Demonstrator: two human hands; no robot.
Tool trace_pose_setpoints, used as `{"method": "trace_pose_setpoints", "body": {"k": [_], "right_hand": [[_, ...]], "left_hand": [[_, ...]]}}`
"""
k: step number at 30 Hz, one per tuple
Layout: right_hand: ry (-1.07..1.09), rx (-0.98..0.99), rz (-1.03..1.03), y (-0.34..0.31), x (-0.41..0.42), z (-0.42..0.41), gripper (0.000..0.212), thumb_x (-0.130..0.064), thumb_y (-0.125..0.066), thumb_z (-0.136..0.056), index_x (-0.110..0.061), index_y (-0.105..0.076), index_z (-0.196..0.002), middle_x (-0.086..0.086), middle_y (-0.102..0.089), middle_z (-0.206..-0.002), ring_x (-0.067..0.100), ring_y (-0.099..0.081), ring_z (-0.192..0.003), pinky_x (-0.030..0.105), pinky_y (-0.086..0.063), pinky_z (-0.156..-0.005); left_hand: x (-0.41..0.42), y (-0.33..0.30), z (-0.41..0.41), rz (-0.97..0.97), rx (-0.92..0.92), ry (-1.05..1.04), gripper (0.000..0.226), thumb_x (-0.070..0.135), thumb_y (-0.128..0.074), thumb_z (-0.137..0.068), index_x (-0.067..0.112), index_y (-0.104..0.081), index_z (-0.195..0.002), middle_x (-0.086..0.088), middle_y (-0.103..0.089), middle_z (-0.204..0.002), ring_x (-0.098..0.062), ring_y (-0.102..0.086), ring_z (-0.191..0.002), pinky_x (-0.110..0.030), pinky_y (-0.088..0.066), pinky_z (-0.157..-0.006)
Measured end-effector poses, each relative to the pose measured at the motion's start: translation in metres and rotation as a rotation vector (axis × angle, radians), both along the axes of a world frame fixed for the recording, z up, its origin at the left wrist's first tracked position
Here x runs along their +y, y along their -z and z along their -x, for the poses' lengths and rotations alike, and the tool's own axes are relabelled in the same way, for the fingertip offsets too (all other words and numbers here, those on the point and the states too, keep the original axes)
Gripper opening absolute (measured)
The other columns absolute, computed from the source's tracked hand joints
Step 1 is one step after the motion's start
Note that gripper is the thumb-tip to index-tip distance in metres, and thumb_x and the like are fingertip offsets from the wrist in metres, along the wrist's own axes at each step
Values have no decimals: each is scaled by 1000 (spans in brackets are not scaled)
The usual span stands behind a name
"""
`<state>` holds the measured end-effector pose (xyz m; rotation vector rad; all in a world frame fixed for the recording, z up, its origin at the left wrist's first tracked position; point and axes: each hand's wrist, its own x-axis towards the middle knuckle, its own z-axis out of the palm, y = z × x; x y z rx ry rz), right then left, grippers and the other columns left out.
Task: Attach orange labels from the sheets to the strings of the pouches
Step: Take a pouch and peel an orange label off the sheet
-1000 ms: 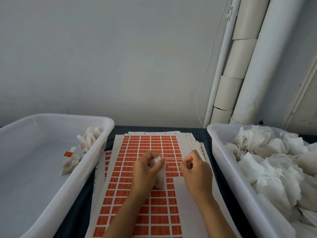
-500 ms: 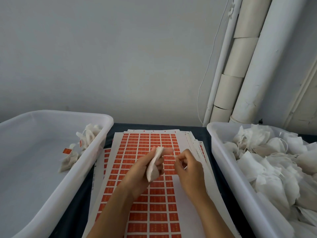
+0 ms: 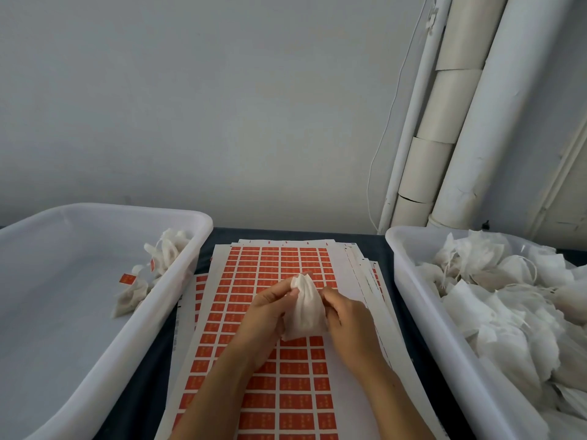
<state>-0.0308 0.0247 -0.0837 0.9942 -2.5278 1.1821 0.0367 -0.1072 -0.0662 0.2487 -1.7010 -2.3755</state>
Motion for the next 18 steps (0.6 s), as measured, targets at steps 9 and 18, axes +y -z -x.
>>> {"method": "trace_pose_setpoints", "body": {"k": [9, 18], "right_hand": [[82, 3, 22, -2, 4, 0, 11, -35, -52, -90, -27, -60, -91, -14, -67, -90, 2, -62, -71, 5, -46, -68], [78, 131, 219, -8, -7, -18, 8, -28, -65, -84, -30, -57, -84, -24, -56, -80, -3, -59, -69, -2, -43, -63]], "left_hand": [[7, 7, 6, 565, -17, -292, 11, 18, -68, -84, 29, -69, -81, 13, -68, -87, -9, -64, -86, -13, -52, -64], [14, 11, 8, 728, 55, -532, 26, 12, -76, -77, 24, -54, -72, 6, -60, -66, -9, -59, -61, -13, -51, -54]]}}
